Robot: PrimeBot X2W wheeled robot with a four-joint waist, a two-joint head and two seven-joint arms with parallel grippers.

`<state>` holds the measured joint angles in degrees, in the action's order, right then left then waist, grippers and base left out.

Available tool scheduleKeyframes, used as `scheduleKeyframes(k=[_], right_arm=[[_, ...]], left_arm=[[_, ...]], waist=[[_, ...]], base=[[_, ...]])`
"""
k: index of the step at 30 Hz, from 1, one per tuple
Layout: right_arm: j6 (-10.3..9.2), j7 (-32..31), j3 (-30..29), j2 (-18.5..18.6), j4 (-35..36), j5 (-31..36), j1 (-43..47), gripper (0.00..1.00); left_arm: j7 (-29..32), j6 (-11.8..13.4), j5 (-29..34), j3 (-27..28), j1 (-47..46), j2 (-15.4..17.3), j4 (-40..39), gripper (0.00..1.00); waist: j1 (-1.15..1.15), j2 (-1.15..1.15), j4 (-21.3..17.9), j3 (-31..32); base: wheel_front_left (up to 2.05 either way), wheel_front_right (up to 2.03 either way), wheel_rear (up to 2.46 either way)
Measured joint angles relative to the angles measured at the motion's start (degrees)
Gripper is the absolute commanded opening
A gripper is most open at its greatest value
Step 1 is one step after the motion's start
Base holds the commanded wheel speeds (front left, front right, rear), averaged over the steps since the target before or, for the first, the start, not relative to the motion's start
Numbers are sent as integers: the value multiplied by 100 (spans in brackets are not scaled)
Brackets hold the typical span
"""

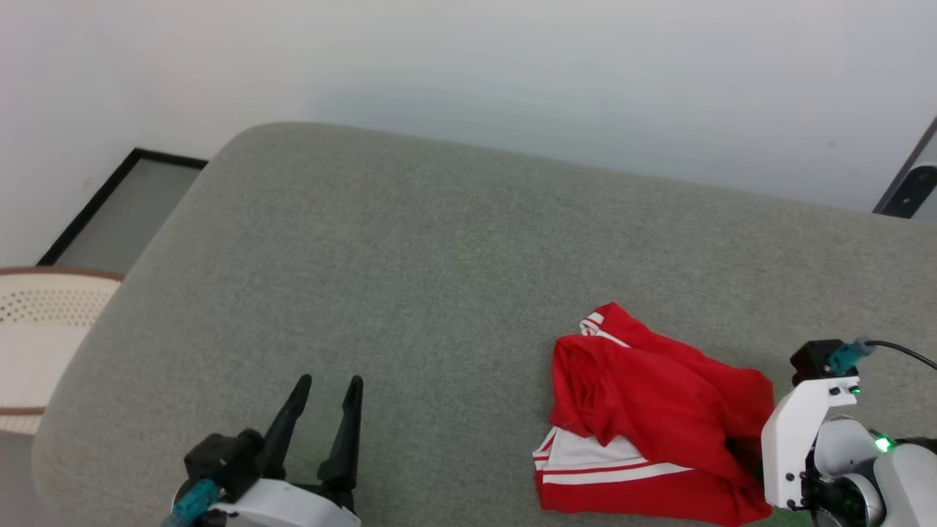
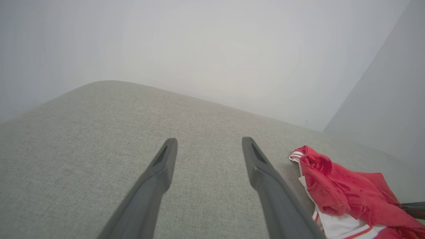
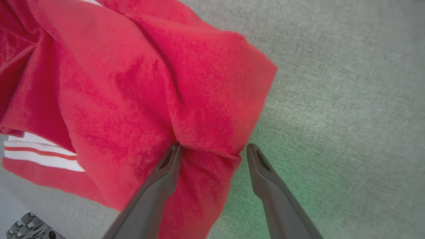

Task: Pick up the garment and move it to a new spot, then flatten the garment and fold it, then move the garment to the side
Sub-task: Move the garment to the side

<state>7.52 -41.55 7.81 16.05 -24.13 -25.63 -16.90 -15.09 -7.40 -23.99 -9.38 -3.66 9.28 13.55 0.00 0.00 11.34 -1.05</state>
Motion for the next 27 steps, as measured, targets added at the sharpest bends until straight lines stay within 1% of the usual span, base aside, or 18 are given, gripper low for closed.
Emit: scheduleKeyframes(k=[6, 8, 9, 10, 11, 15, 20, 27], right_arm=[[0, -539, -257, -266, -247, 353, -265, 100], [-1, -619, -385, -365, -312, 410, -348, 100], [-1, -622, -405, -391, -322, 502, -380, 92], [-1, -628, -445, -428, -342, 533, -412, 43], [-1, -638, -506, -471, -365, 532, -442, 0], [-1, -610, -571, -573, -397, 539, -508, 0], [1, -590, -647, -544, -387, 486, -520, 0], [1, -481, -743, -323, -323, 434, -603, 0]], left_arm=[[0, 0, -67, -104, -154, -35, 73, 100], [0, 0, -86, -122, -198, -40, 90, 100], [0, 0, -92, -131, -212, -38, 100, 100], [0, 0, -107, -136, -223, -40, 114, 100], [0, 0, -123, -143, -230, -41, 120, 100], [0, 0, -152, -143, -265, -42, 142, 100], [0, 0, -169, -114, -281, -38, 174, 100], [0, 0, -175, -83, -285, -26, 160, 100]], waist=[[0, 0, 134, -198], [0, 0, 172, -246], [0, 0, 187, -268], [0, 0, 201, -287], [0, 0, 214, -303], [0, 0, 250, -336], [0, 0, 233, -325], [0, 0, 106, -309]], base=[[0, 0, 0], [0, 0, 0], [0, 0, 0], [0, 0, 0], [0, 0, 0], [0, 0, 0], [0, 0, 0], [0, 0, 0]])
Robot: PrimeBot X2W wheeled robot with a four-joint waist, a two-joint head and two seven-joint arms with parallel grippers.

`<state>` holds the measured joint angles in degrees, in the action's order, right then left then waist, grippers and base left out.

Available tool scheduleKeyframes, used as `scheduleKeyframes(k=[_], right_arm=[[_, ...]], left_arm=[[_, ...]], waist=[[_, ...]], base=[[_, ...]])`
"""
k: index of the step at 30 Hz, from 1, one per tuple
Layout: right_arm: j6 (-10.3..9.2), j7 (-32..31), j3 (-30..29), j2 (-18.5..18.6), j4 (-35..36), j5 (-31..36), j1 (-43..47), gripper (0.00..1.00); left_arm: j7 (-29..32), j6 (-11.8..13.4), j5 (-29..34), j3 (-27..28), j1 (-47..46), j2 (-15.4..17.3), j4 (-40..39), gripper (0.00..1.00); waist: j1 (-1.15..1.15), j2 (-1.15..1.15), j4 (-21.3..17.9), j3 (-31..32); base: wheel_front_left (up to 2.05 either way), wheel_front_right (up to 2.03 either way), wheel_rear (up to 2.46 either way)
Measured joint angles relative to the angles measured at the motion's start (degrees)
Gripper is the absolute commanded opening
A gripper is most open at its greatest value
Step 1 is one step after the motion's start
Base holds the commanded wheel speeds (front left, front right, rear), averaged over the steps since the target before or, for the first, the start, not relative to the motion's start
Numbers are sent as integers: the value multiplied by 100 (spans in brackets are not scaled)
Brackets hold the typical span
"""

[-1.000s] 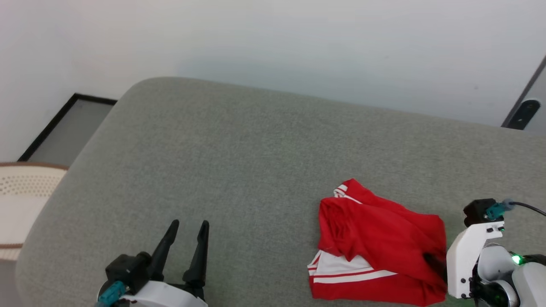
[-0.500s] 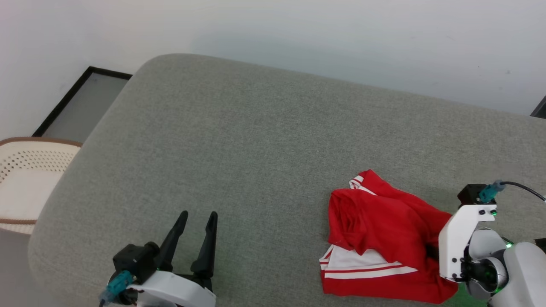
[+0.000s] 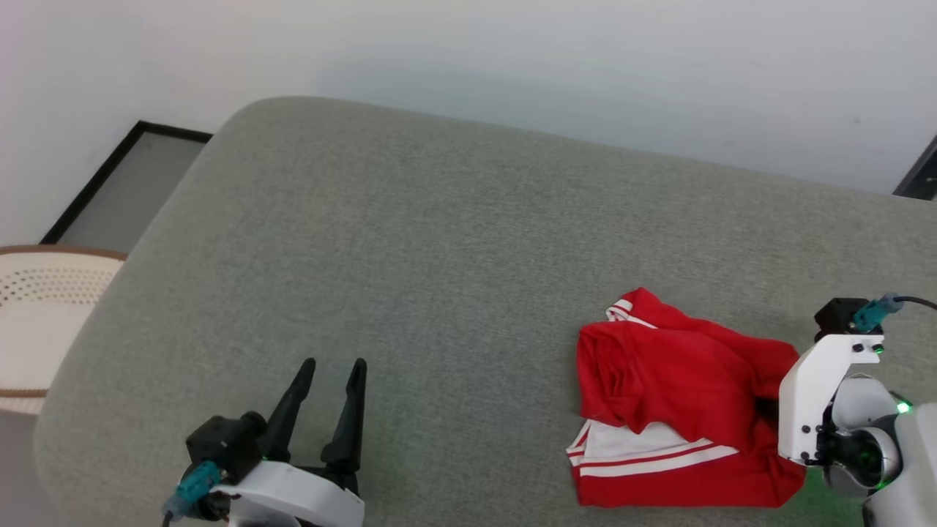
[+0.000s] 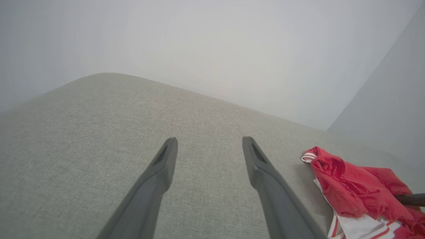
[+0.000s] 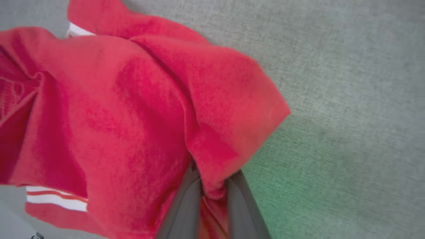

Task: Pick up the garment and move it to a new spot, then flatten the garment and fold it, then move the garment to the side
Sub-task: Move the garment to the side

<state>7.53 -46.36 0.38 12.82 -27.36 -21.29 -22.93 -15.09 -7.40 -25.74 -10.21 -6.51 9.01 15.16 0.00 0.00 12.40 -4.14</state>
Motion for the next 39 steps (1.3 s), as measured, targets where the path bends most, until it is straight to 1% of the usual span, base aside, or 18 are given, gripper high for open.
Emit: scheduleKeyframes(k=[2, 8, 13, 20, 32, 39], right_arm=[[0, 31, 3, 59, 5, -54, -22, 0], [0, 153, -34, 441, 1, -135, -121, 0], [0, 309, -143, 840, -52, -182, -228, 0], [0, 605, -310, 1383, -246, -223, -494, 0], [0, 1063, -365, 1822, -628, -333, -1026, 0], [0, 1266, -346, 2176, -828, -424, -1235, 0]], left_arm=[[0, 0, 10, 1, -4, 2, -22, 100], [0, 0, 38, -46, -51, 44, -85, 100], [0, 0, 55, -89, -233, 123, -149, 100], [0, 0, 73, -152, -573, 252, -268, 100], [0, 0, 134, -261, -1155, 600, -402, 100], [0, 0, 155, -324, -1367, 772, -433, 100]], waist=[[0, 0, -59, 7], [0, 0, -295, -5], [0, 0, -506, -129], [0, 0, -784, -502], [0, 0, -1356, -1296], [0, 0, -1707, -1744]], base=[[0, 0, 0], [0, 0, 0], [0, 0, 0], [0, 0, 0], [0, 0, 0], [0, 0, 0]])
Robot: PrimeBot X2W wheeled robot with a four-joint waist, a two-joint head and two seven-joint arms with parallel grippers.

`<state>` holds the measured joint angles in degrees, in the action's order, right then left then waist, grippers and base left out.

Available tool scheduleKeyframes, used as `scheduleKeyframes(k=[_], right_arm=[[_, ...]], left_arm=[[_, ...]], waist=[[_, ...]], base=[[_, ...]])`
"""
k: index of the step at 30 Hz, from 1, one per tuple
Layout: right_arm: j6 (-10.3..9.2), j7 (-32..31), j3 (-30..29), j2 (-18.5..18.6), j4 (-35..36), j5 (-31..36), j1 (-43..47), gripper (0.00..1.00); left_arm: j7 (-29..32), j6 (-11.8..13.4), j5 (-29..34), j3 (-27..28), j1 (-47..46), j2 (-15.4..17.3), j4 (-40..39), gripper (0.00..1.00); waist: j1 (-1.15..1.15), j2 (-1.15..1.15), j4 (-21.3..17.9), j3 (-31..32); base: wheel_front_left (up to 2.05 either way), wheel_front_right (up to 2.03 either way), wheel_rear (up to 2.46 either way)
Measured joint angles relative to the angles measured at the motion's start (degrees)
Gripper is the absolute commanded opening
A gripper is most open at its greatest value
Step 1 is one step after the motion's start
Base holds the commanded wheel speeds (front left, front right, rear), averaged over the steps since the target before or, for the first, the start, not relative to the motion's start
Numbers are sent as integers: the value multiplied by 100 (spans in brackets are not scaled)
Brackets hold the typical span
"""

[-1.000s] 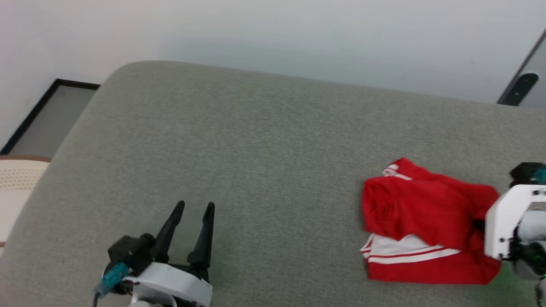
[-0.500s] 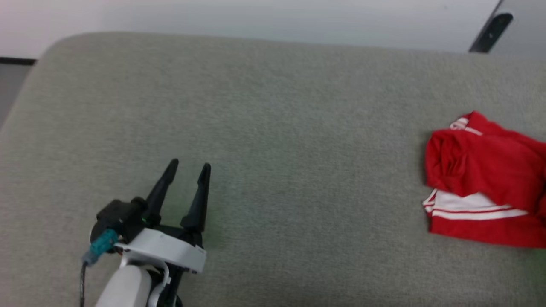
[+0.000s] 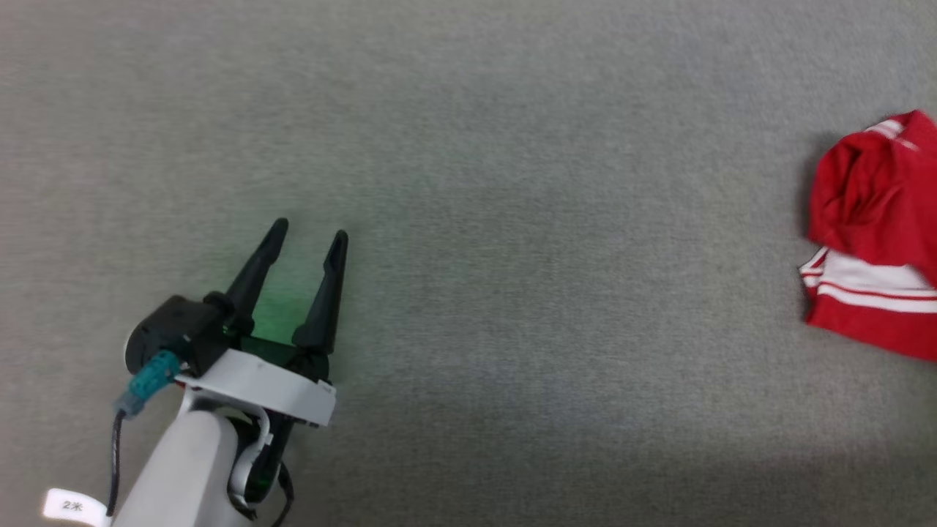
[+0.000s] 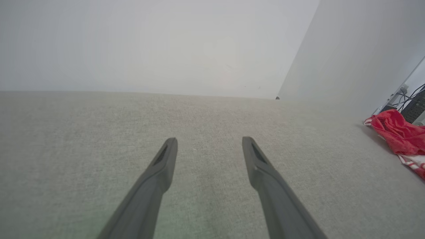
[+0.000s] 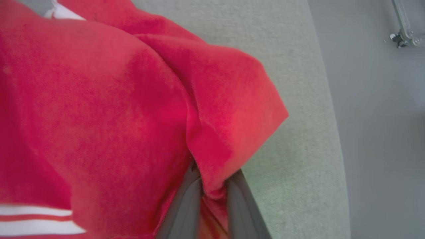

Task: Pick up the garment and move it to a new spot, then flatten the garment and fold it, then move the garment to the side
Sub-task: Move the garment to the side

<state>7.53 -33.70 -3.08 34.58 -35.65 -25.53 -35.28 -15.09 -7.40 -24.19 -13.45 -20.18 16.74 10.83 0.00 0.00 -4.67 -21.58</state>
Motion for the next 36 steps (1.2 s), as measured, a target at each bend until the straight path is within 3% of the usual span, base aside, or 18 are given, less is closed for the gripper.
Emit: scheduleKeyframes(k=[10, 17, 36], right_arm=[[0, -121, -13, 404, -18, -9, -226, 0], [0, -449, -110, 422, 98, 155, -207, 0], [-2, -816, -824, -170, -253, 1099, -222, 0]], left_arm=[[0, 0, 18, -63, -153, 130, -54, 100], [0, 0, 52, -99, -190, 172, -92, 100], [-4, 0, 74, -276, -330, 194, -98, 100]], waist=[[0, 0, -437, -462], [0, 0, -591, -617], [0, 0, -472, -700]], base=[[0, 0, 0], [0, 0, 0], [0, 0, 0]])
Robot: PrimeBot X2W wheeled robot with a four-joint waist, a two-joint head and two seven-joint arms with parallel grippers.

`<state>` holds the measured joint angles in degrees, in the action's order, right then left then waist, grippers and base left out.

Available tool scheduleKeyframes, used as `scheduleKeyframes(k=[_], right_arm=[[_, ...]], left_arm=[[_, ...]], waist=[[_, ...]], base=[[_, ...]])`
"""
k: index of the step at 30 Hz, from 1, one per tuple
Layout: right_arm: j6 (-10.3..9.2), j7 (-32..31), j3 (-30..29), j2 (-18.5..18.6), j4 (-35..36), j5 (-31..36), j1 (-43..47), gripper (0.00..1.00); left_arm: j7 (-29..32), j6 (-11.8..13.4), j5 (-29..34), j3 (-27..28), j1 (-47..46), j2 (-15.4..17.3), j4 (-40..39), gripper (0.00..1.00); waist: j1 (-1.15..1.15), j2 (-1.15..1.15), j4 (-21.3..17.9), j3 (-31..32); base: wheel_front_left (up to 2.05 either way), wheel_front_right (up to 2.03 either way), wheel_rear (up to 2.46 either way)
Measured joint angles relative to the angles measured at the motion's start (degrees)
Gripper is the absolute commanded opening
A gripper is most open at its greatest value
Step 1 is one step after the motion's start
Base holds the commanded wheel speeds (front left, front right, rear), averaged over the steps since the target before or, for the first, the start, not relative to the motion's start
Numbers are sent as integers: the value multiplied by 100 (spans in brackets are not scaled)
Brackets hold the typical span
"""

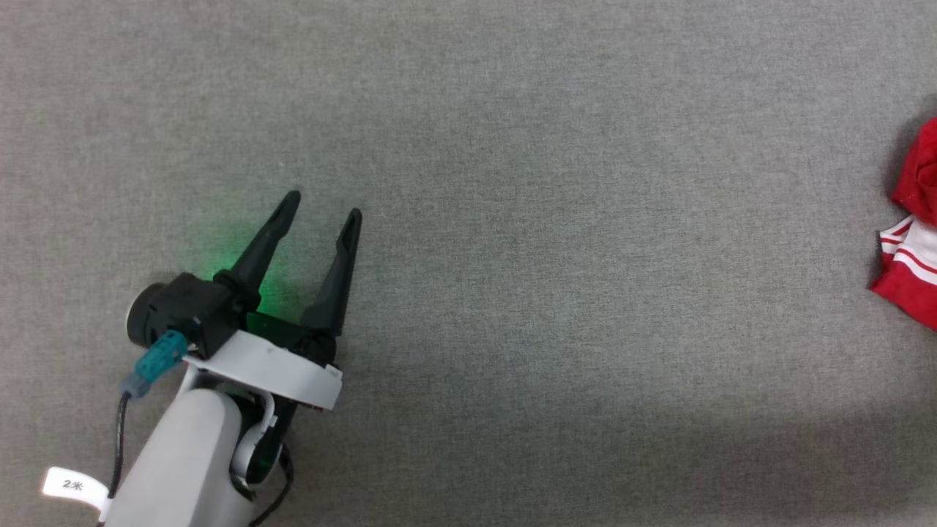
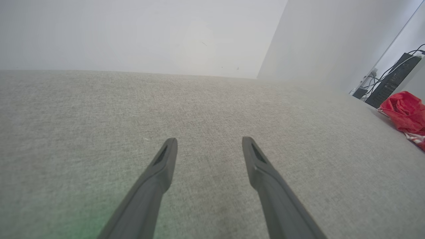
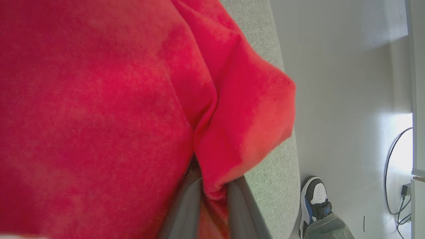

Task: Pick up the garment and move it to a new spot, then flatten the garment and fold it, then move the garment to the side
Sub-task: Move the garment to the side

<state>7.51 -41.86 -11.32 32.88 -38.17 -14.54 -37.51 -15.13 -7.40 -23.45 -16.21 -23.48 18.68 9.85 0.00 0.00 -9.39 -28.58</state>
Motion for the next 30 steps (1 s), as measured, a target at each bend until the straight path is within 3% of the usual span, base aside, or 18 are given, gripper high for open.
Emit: scheduleKeyframes(k=[2, 3, 4, 5, 6, 15, 22, 30], right_arm=[[-4, -2, -68, -53, -58, 91, -57, 5], [-4, -3, -86, -68, -85, 127, -71, 20], [-4, -8, -118, -85, -114, 174, -87, 39], [-4, -9, -140, -99, -137, 235, -103, 75], [-4, -21, -145, -111, -151, 279, -118, 100], [-3, -374, -293, -193, -183, 620, -166, 100], [-3, -586, -223, -105, 302, 697, -148, 100], [-2, 65, 204, -90, 1124, 156, 520, 100]], left_arm=[[0, 0, -3, 0, -1, -19, 9, 100], [0, 0, -5, -7, -1, -23, 22, 100], [0, 0, -12, -13, 1, -26, 40, 100], [0, 0, -16, -18, 3, -33, 57, 100], [1, 0, -20, -22, 10, -38, 73, 100], [4, 0, -87, 52, 269, -140, 199, 100], [4, 0, -126, 212, 637, -264, 268, 100], [4, 0, -151, 325, 1090, -448, 357, 100]], waist=[[0, 0, 16, 11], [0, 0, 22, 24], [0, 0, 27, 44], [0, 0, 32, 69], [0, 0, 37, 98], [0, 0, 44, 579], [0, 0, 23, 1145], [0, 0, 30, 1864]], base=[[0, 0, 0], [0, 0, 0], [0, 0, 0], [0, 0, 0], [0, 0, 0], [0, 0, 0], [0, 0, 0], [0, 0, 0]])
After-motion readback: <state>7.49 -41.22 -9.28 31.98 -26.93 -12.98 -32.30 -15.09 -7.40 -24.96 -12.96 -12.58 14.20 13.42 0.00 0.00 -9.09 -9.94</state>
